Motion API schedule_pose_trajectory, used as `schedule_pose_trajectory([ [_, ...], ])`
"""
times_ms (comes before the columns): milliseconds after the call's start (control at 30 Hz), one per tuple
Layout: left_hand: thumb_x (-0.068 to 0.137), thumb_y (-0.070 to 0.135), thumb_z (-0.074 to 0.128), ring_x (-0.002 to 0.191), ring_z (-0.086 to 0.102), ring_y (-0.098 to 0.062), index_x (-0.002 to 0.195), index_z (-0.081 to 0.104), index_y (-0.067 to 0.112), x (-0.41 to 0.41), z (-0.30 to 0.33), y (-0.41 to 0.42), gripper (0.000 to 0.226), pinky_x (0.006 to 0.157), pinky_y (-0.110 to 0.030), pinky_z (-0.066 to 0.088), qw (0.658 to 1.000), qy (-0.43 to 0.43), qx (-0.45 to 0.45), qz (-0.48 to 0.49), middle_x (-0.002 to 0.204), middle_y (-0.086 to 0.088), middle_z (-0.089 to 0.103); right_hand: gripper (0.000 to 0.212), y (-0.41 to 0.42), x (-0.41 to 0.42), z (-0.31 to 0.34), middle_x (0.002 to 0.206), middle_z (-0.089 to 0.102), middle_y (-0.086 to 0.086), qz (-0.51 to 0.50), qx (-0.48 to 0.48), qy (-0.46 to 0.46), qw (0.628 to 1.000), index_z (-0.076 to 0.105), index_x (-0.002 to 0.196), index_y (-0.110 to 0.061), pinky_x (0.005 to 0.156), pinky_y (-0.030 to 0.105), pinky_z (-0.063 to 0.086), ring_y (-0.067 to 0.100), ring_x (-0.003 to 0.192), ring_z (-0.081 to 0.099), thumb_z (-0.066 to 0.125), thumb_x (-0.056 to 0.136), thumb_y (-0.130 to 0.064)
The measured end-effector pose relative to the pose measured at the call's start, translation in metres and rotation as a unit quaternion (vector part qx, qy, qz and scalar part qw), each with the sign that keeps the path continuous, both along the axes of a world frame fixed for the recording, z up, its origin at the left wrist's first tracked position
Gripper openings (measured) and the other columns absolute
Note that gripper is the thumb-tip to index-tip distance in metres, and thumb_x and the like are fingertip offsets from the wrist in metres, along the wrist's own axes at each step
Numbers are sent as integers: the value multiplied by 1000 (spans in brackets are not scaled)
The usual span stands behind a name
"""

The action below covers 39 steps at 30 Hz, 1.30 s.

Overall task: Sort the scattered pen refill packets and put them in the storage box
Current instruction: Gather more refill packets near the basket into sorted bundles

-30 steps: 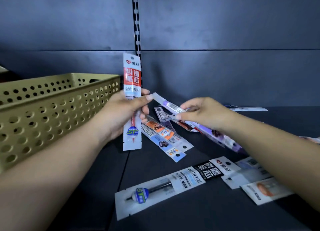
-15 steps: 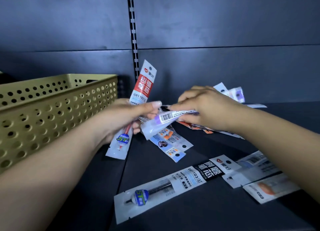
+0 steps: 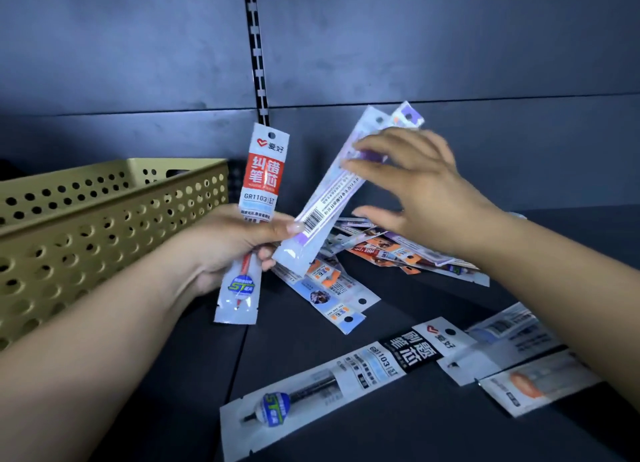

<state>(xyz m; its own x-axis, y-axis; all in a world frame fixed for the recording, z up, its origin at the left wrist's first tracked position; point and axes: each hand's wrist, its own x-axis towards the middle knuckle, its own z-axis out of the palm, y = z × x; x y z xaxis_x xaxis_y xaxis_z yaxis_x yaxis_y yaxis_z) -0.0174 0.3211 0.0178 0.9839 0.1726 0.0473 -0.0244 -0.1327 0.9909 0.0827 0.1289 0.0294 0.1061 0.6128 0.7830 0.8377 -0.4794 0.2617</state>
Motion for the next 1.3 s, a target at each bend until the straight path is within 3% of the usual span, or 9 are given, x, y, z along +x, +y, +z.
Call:
schedule_pose_trajectory([
  [100, 73, 6, 63, 33, 39, -2, 91, 64, 0, 1, 1, 1, 19, 37, -12, 40, 997, -34, -58, 28, 42, 3, 58, 30, 5, -11, 3, 93, 58, -8, 27, 172, 191, 966, 63, 92, -16, 83, 17, 32, 6, 88, 50, 64, 75, -41],
  [233, 57, 12, 68, 35, 41, -2, 79, 68, 5, -1, -1, -7, 23, 40, -13, 41, 998, -42, -48, 9, 46, 3, 60, 17, 13, -20, 6, 78, 59, -7, 146, 228, 590, 760, 54, 80, -22, 69, 21, 46, 8, 70, 54, 60, 81, -38],
  [300, 55, 11, 69, 36, 43, -4, 72, 67, 6, -2, -3, -15, 19, 40, -14, 40, 999, -31, -24, -10, 47, 1, 59, 10, 15, -22, 2, 80, 66, -2, 195, 192, 649, 710, 58, 81, -21, 63, 20, 49, 14, 73, 58, 57, 85, -30],
  [533, 56, 36, 63, 45, 48, -3, 71, 68, 13, -7, 3, -27, 29, 41, -13, 33, 993, -108, -45, -10, 55, 4, 63, 2, 14, -29, 6, 60, 64, -2, 224, 99, 629, 737, 68, 75, -17, 49, 19, 38, 10, 53, 46, 67, 75, -15],
  [633, 60, 34, 67, 57, 59, -7, 73, 73, 17, -8, 3, -30, 22, 48, -16, 44, 985, -153, -76, -25, 70, 2, 72, 3, 16, -34, 5, 62, 60, 2, 161, -24, 588, 792, 70, 79, -18, 56, 26, 40, 9, 51, 45, 68, 78, -19],
  [733, 68, 27, 67, 58, 68, -23, 71, 74, 20, -9, 2, -35, 10, 56, -35, 58, 980, -154, -92, -82, 68, -10, 72, 15, 25, -42, 4, 48, 59, -9, 141, -63, 598, 787, 64, 67, -16, 48, 15, 42, 0, 44, 49, 66, 81, -21],
  [867, 66, 18, 71, 59, 67, -20, 68, 69, 14, -4, -2, -39, 4, 58, -32, 58, 980, -168, -96, -36, 63, -5, 70, 28, 31, -46, -7, 75, 69, 12, 111, -112, 592, 790, 67, 85, -2, 64, 23, 53, 5, 60, 57, 65, 80, -29],
  [1100, 88, 8, 50, 39, 48, -10, 75, 55, 14, 1, 6, -4, 14, 47, -20, 46, 954, -270, -93, 93, 42, 5, 50, 51, 23, -28, -16, 90, 61, 0, -71, -80, 490, 865, 65, 89, -18, 77, 33, 44, 18, 89, 56, 55, 71, -65],
  [1300, 83, 3, 57, 41, 38, -9, 74, 55, 18, 11, -4, 7, 17, 44, -19, 36, 964, -229, -37, 130, 42, 10, 46, 58, 35, -34, -26, 91, 54, 1, -174, -203, 490, 830, 61, 87, -14, 68, 27, 37, 18, 90, 50, 54, 69, -69],
])
